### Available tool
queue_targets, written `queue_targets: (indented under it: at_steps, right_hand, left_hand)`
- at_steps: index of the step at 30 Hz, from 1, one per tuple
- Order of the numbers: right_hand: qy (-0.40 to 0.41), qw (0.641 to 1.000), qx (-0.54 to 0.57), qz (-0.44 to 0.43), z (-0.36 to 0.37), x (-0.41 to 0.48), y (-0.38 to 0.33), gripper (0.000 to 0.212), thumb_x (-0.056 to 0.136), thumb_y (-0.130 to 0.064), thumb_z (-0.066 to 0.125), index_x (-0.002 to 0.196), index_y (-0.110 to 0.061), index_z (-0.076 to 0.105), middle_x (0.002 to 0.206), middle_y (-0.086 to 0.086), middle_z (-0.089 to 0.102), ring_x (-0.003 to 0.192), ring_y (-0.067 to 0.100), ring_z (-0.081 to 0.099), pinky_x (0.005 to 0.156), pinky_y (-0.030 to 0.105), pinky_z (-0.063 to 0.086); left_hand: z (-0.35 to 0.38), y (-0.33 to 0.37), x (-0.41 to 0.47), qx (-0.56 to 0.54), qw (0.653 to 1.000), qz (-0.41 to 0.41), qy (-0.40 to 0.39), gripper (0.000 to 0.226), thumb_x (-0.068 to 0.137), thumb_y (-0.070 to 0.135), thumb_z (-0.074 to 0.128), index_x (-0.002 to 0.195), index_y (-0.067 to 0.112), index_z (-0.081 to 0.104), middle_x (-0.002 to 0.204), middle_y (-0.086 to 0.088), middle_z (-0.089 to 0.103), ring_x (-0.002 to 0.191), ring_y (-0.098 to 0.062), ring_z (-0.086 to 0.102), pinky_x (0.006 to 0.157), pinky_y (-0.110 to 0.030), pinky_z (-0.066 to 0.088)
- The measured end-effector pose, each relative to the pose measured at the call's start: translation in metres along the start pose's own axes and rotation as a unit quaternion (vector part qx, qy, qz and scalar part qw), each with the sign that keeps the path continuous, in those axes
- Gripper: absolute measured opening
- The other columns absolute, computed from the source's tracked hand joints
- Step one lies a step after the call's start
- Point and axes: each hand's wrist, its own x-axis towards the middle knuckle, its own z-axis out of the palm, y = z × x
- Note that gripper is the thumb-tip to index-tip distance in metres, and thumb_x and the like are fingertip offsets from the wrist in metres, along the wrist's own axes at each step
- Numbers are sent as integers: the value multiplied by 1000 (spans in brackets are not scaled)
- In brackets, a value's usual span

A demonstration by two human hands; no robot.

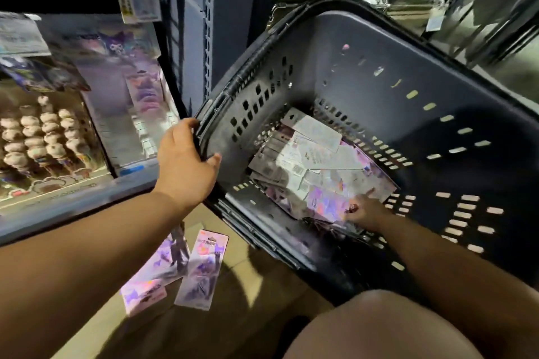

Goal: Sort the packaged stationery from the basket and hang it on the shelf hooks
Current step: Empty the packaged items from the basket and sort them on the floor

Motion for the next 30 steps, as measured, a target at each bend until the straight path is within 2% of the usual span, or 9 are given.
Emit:
queue_targets:
  at_steps: [4, 7, 8, 11, 14, 21, 23, 27, 30]
  right_hand:
    - [-4, 1000, -13, 12, 14, 13, 14, 93, 58, -57, 77, 135, -18, 43, 139, 19, 41, 125, 34, 43, 102, 34, 40]
    - [-20, 999, -28, -24, 20, 20, 13, 121, 35, -80, 71, 135, -19, 46, 118, 6, 51, 109, 23, 50, 100, 36, 41]
    - [-10, 998, -47, -40, 18, 14, 8, 122, 40, -85, 69, 138, -17, 44, 119, 8, 48, 112, 23, 48, 102, 36, 40]
    - [31, 993, -82, -77, 12, 2, 5, 99, 66, -60, 78, 146, -20, 36, 147, 9, 31, 135, 28, 35, 111, 33, 32]
    - [26, 981, -145, -124, 13, 3, 17, 106, 57, -59, 82, 146, -31, 32, 150, -1, 24, 134, 25, 34, 111, 35, 33]
    - [101, 917, -337, -187, 18, 1, 26, 71, 86, -45, 53, 149, -30, 23, 155, -3, 22, 139, 23, 21, 111, 42, 28]
    - [110, 907, -356, -196, 17, 4, 24, 70, 87, -50, 51, 148, -30, 24, 152, -2, 27, 137, 23, 25, 108, 42, 31]
    - [67, 915, -365, -158, 14, 9, 15, 96, 65, -66, 71, 144, -33, 27, 143, 2, 34, 133, 24, 27, 107, 41, 27]
    - [83, 918, -352, -165, 21, 13, 16, 82, 76, -71, 57, 141, -27, 34, 140, 4, 41, 131, 24, 31, 108, 40, 23]
  left_hand:
    - [4, 2, 6, -29, 999, -16, 21, 58, 85, 7, 68, 137, 11, 43, 132, -17, 45, 124, -30, 44, 111, -35, 33]
    - [6, 0, 10, -40, 999, -9, 29, 58, 80, 15, 68, 133, 15, 45, 129, -16, 50, 120, -32, 50, 107, -48, 40]
    - [7, -1, 11, -42, 999, -12, 33, 58, 78, 19, 66, 132, 18, 45, 129, -15, 50, 119, -31, 51, 106, -49, 41]
    - [10, -4, 9, -49, 998, -28, 37, 58, 76, 22, 64, 131, 26, 43, 130, -11, 49, 121, -29, 51, 106, -48, 41]
    - [12, -5, 7, -55, 997, -30, 34, 60, 73, 28, 63, 129, 29, 42, 132, -10, 49, 122, -29, 51, 106, -48, 42]
    - [8, -3, 4, -34, 999, -17, 32, 63, 76, 30, 68, 133, 26, 42, 134, -11, 49, 122, -28, 51, 105, -49, 43]
    - [9, -3, 5, -27, 999, -13, 35, 60, 83, 18, 71, 135, 22, 42, 135, -12, 48, 120, -28, 52, 103, -48, 45]
    - [11, -7, 9, -34, 999, -1, 41, 60, 80, 17, 73, 132, 23, 44, 133, -12, 51, 117, -25, 55, 102, -42, 47]
    - [11, -8, 9, -54, 998, -14, 36, 60, 79, 19, 74, 130, 30, 43, 133, -9, 52, 114, -22, 58, 98, -37, 49]
